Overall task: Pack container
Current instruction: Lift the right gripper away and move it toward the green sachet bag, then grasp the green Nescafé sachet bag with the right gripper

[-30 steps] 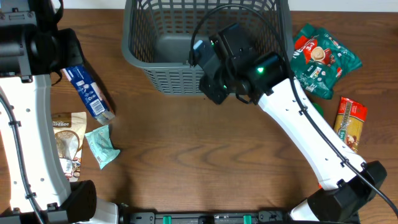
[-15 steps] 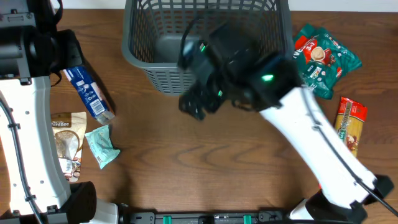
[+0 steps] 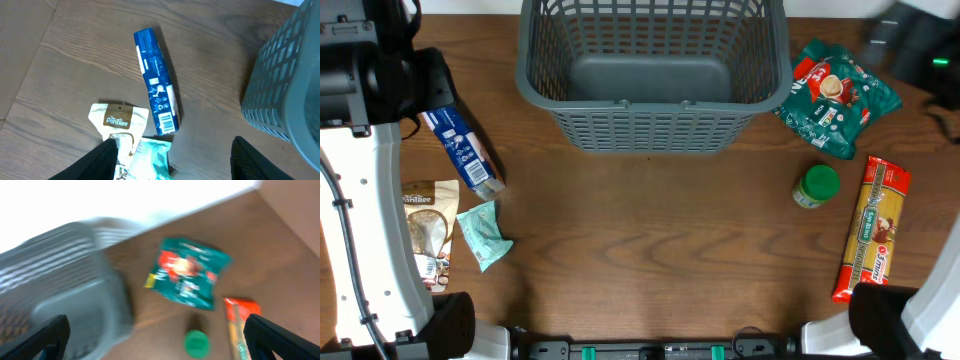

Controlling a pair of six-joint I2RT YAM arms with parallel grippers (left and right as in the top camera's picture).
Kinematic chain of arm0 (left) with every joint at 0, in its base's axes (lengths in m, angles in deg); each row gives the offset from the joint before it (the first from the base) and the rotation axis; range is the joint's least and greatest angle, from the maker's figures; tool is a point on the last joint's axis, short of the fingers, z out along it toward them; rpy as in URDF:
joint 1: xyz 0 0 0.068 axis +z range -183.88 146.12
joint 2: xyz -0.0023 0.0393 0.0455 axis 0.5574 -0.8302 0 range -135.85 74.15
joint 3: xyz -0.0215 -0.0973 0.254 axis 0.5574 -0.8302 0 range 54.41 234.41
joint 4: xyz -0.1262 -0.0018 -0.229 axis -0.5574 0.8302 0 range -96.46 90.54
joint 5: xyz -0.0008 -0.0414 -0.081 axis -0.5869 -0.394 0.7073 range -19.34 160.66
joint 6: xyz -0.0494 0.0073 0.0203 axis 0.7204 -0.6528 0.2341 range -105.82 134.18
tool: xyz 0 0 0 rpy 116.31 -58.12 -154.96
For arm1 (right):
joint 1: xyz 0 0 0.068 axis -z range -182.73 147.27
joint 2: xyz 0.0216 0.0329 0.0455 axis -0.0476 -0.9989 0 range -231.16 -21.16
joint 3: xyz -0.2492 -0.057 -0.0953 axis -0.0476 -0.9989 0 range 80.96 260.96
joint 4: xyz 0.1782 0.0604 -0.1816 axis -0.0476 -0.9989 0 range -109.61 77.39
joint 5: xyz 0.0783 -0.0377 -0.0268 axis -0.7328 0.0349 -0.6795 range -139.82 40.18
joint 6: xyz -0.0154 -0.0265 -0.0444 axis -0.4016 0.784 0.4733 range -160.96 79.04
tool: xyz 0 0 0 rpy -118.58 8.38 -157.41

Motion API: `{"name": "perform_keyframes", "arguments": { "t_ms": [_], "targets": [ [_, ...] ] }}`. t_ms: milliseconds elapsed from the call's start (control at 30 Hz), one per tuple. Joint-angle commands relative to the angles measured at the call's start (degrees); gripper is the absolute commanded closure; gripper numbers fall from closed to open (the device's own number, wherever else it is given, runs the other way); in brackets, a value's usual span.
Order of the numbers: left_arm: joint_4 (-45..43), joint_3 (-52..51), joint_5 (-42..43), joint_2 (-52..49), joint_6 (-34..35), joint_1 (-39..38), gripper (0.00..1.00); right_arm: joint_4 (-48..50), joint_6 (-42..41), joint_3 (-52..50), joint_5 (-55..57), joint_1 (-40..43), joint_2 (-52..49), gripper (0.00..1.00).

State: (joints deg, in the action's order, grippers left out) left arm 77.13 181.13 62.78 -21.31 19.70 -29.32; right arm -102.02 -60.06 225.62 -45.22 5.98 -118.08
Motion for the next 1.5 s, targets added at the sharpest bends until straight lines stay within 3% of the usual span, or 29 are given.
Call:
{"name": "perform_keyframes", "arguments": {
  "t_ms": [0, 167, 400, 800, 1467],
  "targets": [
    [0.15, -0.09, 0.33, 0.96, -0.96, 0.31, 0.42, -1.46, -3.19, -1.33, -3.23, 8.59, -1.27, 0.01],
    [0.15, -0.11, 0.33, 0.96, -0.96, 0.31, 0.42, 0.81, 1.57, -6.75, -16.06, 16.96, -6.47, 0.01],
    [0.74, -0.09, 0.33, 0.96, -2.49, 0.31, 0.42, 6.78, 13.05, -12.68, -32.46, 19.63, -19.56, 0.01],
    [2.95, -0.11, 0.33, 0.96, -2.69, 0.31, 0.42, 10.75, 18.91, -13.16, -33.20, 20.26, -38.45, 0.01],
    [4.13, -0.11, 0.37, 0.96, -2.64, 0.31, 0.42, 16.24, 25.22, -13.22, -36.15, 21.75, -44.89, 0.01]
  ]
}}
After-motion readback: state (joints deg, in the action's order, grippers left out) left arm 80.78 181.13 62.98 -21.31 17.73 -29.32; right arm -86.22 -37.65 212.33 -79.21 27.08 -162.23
